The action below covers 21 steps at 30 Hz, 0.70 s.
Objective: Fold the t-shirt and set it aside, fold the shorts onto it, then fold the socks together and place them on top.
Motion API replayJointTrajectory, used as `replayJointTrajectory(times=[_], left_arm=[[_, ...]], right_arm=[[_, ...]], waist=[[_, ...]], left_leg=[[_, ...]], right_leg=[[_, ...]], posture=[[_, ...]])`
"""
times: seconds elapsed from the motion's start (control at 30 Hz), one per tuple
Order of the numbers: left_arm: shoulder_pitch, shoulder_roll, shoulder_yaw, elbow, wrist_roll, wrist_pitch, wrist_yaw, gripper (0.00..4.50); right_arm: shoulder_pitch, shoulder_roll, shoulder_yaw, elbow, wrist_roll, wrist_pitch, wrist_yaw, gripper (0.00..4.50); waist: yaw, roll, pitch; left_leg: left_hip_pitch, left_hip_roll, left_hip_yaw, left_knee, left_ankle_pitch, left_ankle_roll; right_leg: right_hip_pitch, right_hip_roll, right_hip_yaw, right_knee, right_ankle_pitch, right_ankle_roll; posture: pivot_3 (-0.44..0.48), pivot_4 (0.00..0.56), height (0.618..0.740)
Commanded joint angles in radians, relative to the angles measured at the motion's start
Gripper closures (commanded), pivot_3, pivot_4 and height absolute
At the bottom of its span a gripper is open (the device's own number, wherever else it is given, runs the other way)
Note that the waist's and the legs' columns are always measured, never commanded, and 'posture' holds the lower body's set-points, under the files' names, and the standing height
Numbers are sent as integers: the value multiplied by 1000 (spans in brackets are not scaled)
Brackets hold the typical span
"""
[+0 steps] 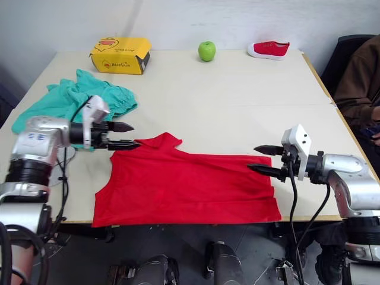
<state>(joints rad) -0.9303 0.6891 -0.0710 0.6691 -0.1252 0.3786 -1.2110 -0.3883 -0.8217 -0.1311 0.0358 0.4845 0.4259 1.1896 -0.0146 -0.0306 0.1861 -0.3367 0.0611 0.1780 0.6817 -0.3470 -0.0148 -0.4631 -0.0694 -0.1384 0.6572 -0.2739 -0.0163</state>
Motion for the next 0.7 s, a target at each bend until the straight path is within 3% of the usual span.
replayJointTrajectory(times=[0.03, 0.23, 0.3, 0.37, 0.7], left_arm=[[-69, -49, -31, 96, 61, -104, 70, 48], [-135, -143, -97, 255, 150, -232, 127, 48], [-142, -153, -102, 291, 158, -263, 117, 439], [-146, -159, -104, 308, 161, -270, 99, 927], [-165, -148, -82, 366, 184, -307, 111, 4217]], right_arm=[[-29, 7, -19, -56, 32, 44, -37, 1152], [-41, 34, 0, -142, 49, 106, -94, 1152], [-38, 38, 1, -156, 48, 115, -106, 1152], [-30, 38, 0, -158, 39, 117, -121, 1152], [31, 23, -8, -116, -16, 66, -133, 1152]], waist=[[-6, 0, 0], [-14, -1, 0], [-15, -1, 1], [-14, -1, 1], [-11, -1, 1]], left_leg=[[0, 0, 0, 0, 0, 0], [-1, 1, 0, -1, 0, 0], [0, 1, 0, -1, 0, 0], [0, 1, 0, -1, 0, 0], [-1, 1, 0, -1, 0, 0]], right_leg=[[0, 1, 0, 0, 0, 0], [-1, 1, 0, -1, 0, 0], [-1, 1, 0, -1, 0, 0], [-1, 1, 0, -1, 0, 0], [-1, 1, 0, -1, 0, 0]], posture=[[0, 150, 740], [0, 150, 740], [0, 150, 740], [0, 150, 740], [0, 150, 740]])
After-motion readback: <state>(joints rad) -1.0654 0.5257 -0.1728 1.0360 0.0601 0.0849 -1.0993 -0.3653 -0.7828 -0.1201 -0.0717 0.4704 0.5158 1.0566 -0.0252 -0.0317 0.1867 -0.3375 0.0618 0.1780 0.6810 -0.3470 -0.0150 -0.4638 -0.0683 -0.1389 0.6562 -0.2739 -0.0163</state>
